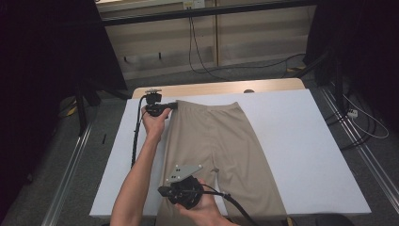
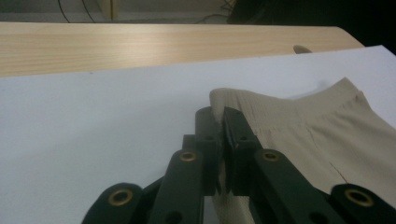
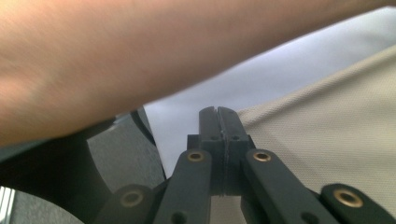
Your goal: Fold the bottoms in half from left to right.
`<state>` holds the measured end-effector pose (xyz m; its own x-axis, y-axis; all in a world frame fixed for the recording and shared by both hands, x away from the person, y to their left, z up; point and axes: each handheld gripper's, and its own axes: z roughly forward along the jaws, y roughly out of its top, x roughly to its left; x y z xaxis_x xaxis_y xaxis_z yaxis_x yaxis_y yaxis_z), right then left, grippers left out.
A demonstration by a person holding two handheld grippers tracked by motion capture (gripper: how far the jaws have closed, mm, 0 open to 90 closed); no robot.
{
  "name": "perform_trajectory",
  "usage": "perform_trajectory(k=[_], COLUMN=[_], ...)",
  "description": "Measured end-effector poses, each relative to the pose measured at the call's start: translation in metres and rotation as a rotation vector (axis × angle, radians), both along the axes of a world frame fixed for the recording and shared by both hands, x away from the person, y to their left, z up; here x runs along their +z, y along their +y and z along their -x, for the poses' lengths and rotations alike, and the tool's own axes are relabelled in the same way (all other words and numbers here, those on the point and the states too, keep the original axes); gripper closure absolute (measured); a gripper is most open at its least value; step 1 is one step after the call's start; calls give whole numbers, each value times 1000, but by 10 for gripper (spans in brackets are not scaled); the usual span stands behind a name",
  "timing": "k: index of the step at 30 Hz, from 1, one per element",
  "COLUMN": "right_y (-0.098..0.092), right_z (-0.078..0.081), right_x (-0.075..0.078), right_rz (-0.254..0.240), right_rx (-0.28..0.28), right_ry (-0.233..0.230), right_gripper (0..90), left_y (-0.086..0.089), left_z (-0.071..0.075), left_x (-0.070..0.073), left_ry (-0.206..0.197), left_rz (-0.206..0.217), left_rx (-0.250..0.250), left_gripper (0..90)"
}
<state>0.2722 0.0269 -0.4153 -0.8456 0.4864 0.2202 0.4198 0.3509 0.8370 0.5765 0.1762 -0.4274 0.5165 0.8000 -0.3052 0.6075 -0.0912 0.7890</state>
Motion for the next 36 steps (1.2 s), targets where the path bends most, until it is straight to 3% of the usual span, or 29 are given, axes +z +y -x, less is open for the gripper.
perform_trajectory(k=[19, 30, 31, 36], right_y=[12, 31, 36, 49], right_z=[3, 5, 4, 4], right_x=[24, 45, 51, 68], right_rz=[-118, -159, -165, -201], right_rx=[63, 117, 127, 163], right_ry=[-41, -69, -74, -90], right_gripper=[900, 900, 900, 900], left_y=[28, 70, 80, 103], left_z=[11, 22, 25, 30], left_x=[30, 59, 65, 81], left_ry=[-62, -96, -99, -112], left_rz=[2, 3, 1, -40], left_rx=[50, 117, 137, 177], left_gripper=[859, 859, 859, 859])
